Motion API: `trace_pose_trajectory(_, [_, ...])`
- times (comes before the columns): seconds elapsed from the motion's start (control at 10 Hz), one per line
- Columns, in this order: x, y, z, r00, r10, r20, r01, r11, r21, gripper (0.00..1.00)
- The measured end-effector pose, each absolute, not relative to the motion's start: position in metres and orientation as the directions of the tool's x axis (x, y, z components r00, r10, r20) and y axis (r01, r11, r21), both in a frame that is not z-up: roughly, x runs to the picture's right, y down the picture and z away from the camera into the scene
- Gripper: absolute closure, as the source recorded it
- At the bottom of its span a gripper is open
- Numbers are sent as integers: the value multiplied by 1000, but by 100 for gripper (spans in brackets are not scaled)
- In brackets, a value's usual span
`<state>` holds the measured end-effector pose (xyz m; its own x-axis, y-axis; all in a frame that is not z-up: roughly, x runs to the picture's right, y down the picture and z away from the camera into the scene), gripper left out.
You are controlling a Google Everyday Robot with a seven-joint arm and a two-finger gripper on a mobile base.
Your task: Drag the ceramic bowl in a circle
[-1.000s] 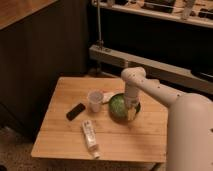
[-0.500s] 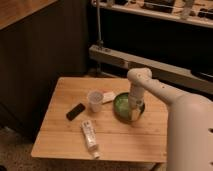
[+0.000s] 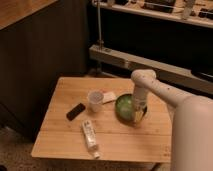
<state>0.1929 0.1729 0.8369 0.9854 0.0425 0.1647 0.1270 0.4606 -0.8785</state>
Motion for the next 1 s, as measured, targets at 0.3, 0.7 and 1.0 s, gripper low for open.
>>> trace_pose_trajectory(0.3, [197, 181, 827, 986, 44, 158, 119, 466, -877, 100])
trace_pose_trajectory(0.7, [228, 170, 824, 983, 103, 151, 85, 470, -878, 100])
trace_pose_trajectory(1.0, [258, 177, 818, 977, 168, 131, 39, 464, -885, 100])
